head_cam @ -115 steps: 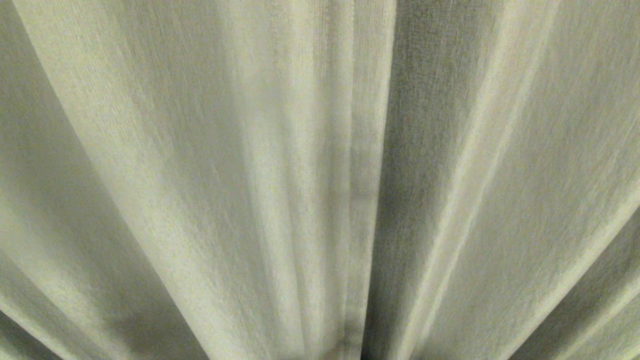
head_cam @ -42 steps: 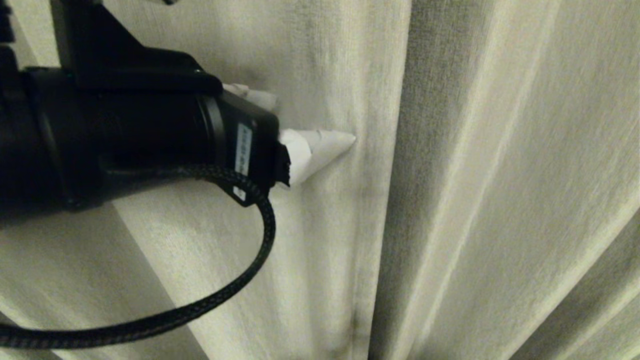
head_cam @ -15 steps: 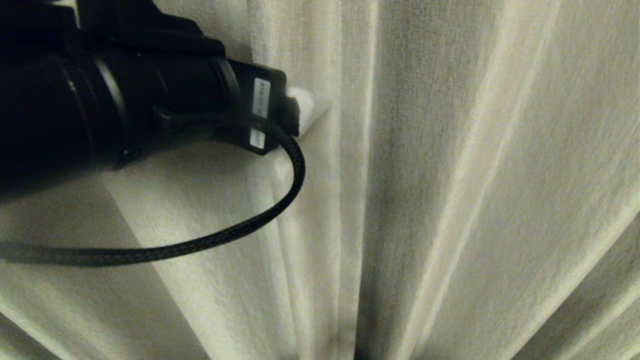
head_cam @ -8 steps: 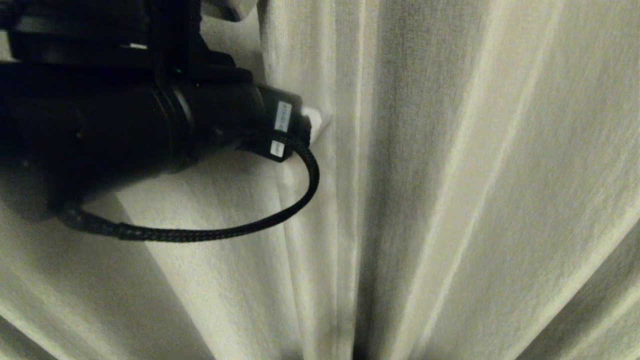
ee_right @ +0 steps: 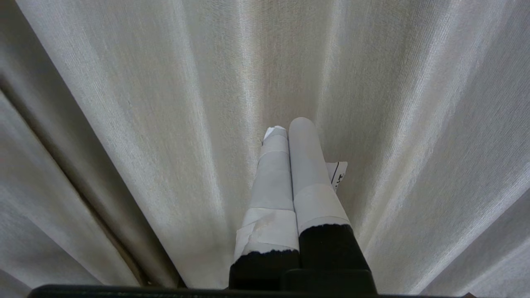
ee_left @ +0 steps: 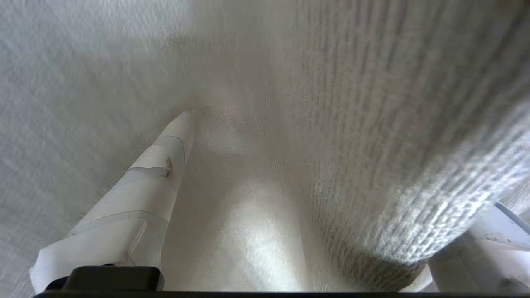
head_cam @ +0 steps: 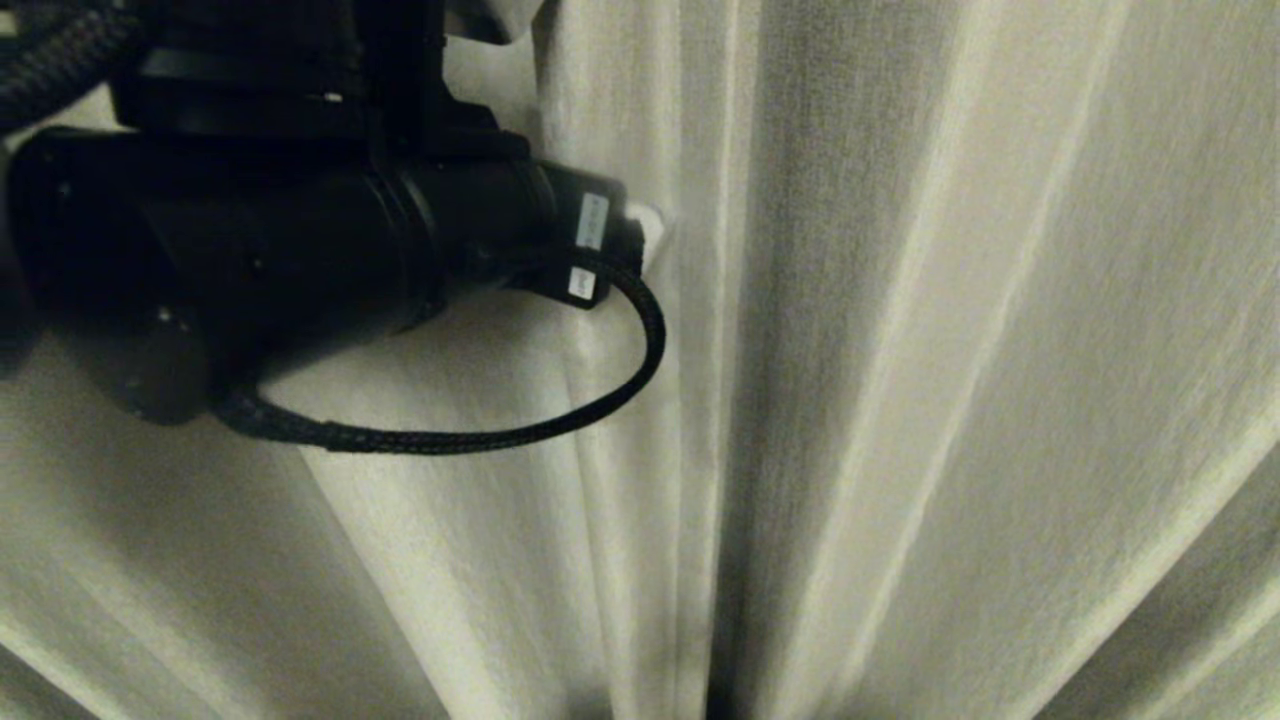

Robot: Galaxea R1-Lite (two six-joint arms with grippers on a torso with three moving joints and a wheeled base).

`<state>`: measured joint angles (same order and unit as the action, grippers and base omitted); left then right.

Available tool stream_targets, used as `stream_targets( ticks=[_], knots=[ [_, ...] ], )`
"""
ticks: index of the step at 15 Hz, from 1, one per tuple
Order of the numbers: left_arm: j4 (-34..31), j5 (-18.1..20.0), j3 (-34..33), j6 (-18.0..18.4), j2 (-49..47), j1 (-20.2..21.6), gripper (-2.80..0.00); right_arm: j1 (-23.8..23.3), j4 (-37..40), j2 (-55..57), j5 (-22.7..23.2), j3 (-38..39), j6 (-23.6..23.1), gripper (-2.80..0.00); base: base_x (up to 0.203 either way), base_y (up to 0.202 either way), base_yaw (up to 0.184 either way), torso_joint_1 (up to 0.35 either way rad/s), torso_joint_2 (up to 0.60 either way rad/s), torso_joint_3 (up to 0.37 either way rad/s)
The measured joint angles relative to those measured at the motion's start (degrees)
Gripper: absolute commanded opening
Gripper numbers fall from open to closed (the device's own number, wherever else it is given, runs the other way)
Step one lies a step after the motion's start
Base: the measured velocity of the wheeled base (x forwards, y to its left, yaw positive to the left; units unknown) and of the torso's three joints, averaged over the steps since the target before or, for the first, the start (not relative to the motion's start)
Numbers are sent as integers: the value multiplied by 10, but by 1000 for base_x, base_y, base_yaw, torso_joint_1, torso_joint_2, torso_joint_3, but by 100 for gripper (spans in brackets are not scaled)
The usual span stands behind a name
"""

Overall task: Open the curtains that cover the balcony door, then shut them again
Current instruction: Pull the outer curtains open on both sides

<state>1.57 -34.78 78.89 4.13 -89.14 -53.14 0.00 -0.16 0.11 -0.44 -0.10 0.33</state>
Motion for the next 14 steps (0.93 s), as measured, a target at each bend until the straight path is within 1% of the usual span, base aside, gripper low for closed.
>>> stream_targets(
  ticks=[2, 7, 8, 14],
  knots=[
    [24, -1, -1, 1, -8, 0, 0, 0, 0, 0, 0, 0, 0, -280, 0, 0, 0, 0, 0, 0],
    [27, -1, -4, 0, -20, -1, 0, 0, 0, 0, 0, 0, 0, -280, 0, 0, 0, 0, 0, 0],
    [28, -1, -5, 0, -21, -1, -280, 0, 0, 0, 0, 0, 0, -280, 0, 0, 0, 0, 0, 0],
    [28, -1, -7, 1, -31, 5, -280, 0, 0, 0, 0, 0, 0, -280, 0, 0, 0, 0, 0, 0]
  ],
)
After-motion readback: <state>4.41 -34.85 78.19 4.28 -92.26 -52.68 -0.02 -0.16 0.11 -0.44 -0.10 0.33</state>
